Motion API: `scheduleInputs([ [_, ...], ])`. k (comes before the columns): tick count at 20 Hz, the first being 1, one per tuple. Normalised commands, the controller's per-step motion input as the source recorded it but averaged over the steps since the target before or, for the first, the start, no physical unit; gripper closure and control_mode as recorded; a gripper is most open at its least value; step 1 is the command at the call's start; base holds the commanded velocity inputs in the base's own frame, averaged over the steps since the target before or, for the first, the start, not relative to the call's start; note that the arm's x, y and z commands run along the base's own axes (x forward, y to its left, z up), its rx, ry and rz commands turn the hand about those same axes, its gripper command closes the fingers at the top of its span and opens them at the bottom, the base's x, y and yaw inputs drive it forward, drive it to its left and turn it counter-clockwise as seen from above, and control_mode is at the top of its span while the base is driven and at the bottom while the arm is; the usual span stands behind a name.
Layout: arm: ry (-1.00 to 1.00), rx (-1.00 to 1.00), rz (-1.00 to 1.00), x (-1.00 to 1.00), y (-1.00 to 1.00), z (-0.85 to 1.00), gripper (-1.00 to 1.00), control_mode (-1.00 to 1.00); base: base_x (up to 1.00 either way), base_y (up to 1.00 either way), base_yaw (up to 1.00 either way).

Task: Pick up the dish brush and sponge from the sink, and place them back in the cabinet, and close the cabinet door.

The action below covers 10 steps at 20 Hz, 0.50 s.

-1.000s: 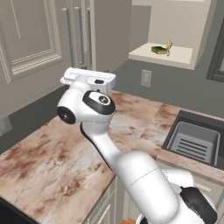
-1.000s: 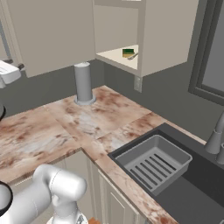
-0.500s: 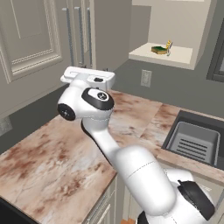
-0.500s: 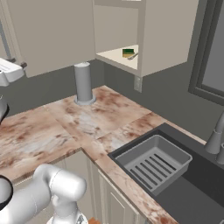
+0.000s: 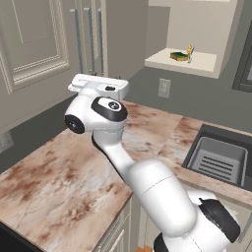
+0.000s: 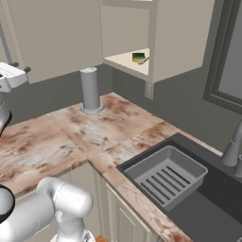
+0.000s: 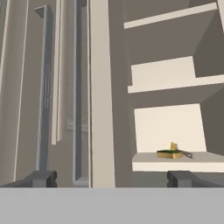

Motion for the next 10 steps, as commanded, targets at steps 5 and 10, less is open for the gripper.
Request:
scheduleInputs([
  [5, 0.00, 0.00, 0.00, 0.08, 0.00, -0.02, -1.00, -1.00, 0.00, 0.00, 0.00],
  [10, 0.00, 0.00, 0.00, 0.10, 0.00, -0.03, -1.00, -1.00, 0.00, 0.00, 0.00],
])
